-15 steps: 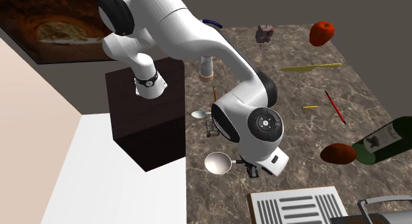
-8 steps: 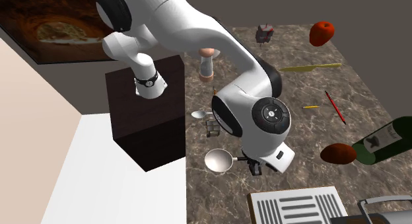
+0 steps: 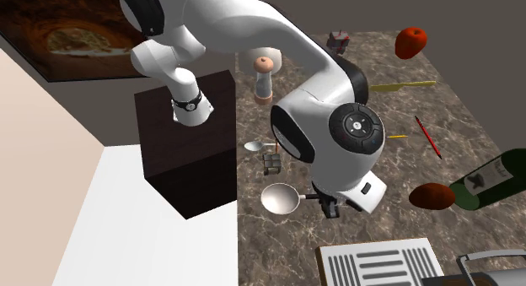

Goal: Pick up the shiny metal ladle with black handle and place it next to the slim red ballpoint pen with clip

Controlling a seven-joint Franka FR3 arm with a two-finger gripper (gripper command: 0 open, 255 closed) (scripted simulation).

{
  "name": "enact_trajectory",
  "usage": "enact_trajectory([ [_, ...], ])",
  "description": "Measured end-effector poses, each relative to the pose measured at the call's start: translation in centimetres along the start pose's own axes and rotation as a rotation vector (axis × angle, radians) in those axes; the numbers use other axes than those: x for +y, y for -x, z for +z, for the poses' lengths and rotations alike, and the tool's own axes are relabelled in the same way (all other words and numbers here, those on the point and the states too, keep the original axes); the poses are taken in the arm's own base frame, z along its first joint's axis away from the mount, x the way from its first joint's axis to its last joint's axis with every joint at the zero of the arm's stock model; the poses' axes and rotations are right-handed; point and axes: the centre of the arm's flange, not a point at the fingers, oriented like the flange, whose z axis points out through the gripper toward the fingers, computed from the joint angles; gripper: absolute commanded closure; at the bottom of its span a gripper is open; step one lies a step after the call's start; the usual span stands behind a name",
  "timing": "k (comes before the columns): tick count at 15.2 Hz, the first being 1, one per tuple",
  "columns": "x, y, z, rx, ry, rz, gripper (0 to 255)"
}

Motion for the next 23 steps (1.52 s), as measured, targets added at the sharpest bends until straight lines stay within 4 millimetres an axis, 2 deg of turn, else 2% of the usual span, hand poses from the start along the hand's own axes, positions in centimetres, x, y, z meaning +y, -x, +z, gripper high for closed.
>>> enact_trajectory([
  [3, -0.2, -0.2, -1.5, 0.0, 0.0, 0.0, 255],
  [5, -1.3, -1.1, -1.7, 0.0, 0.0, 0.0, 255],
  [18, -12.5, -13.5, 0.9, 0.0, -0.001, -0.001, 255],
  [23, -17.6, -18.1, 1.7, 0.0, -0.001, -0.002, 255],
])
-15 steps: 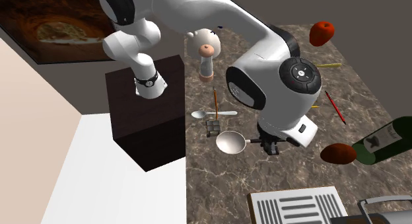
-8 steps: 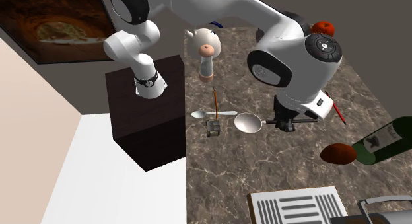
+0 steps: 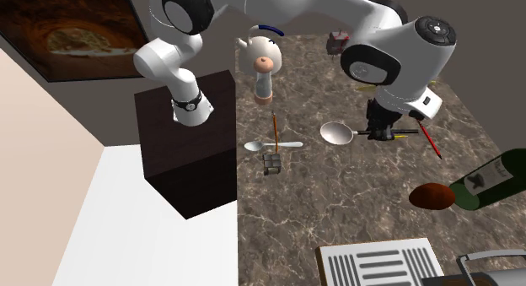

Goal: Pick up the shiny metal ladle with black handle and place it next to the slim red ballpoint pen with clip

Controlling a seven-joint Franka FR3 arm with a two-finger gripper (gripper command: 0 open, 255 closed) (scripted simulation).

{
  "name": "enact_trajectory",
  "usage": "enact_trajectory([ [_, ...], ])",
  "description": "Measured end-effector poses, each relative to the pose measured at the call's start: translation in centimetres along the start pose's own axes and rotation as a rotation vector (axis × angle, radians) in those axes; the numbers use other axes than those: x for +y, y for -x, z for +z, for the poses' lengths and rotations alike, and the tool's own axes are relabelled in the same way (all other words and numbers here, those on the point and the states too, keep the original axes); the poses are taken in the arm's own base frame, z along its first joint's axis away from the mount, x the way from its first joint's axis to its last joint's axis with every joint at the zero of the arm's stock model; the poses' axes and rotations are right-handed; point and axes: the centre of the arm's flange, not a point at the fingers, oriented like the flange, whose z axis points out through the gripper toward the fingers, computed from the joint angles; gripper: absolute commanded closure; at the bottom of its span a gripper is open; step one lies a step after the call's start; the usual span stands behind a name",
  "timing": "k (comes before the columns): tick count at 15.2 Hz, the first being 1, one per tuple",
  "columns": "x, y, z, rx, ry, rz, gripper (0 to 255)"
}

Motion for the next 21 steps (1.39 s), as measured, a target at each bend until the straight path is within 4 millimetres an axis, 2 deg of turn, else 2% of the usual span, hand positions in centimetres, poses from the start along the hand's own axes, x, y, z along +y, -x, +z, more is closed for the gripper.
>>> enact_trajectory([
  [2, -1.7, -2.1, 0.5, 0.0, 0.0, 0.0, 255],
  [4, -2.6, -3.0, 0.8, 0.0, 0.0, 0.001, 255],
  [21, -2.1, -2.4, 9.3, 0.0, 0.0, 0.002, 255],
])
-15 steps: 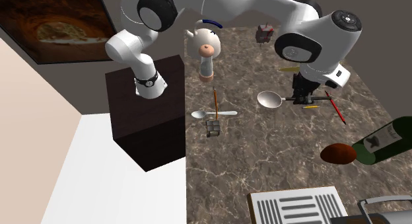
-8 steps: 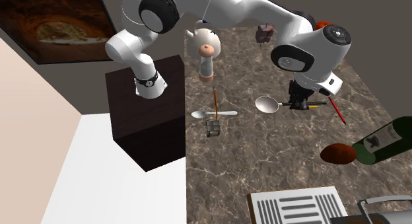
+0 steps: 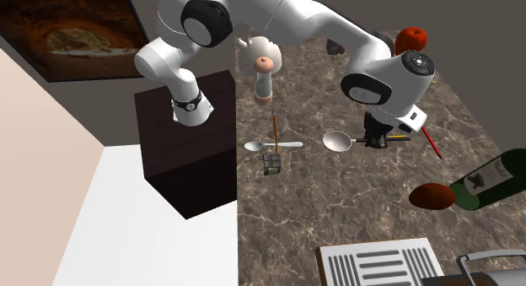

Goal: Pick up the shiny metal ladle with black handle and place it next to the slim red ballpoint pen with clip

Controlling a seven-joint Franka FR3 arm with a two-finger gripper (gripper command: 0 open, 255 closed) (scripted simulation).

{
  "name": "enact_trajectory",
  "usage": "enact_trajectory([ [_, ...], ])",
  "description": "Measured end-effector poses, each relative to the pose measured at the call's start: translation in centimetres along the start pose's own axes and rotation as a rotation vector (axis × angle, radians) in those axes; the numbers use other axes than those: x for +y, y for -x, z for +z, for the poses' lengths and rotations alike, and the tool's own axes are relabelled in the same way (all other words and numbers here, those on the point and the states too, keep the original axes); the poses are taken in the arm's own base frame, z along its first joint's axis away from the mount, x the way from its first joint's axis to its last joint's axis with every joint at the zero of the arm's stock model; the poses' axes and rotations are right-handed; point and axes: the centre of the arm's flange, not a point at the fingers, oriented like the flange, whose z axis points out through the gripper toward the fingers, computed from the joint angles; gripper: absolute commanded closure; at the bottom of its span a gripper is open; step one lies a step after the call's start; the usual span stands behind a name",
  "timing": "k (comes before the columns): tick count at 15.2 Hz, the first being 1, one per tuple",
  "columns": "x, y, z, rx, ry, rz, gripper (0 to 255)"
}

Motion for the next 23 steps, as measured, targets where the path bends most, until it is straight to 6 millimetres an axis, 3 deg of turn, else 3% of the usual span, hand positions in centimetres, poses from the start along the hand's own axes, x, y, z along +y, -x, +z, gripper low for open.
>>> enact_trajectory([
  [7, 0.2, 0.2, 1.1, 0.0, 0.0, 0.0, 255],
  [8, 0.2, 0.2, 1.1, 0.0, 0.0, 0.0, 0],
  [14, 0.2, 0.2, 1.1, 0.0, 0.0, 0.0, 0],
  [19, 0.2, 0.4, -3.5, 0.001, 0.001, 0.0, 0],
  [23, 0.2, 0.2, -3.9, 0.0, 0.0, 0.0, 0],
])
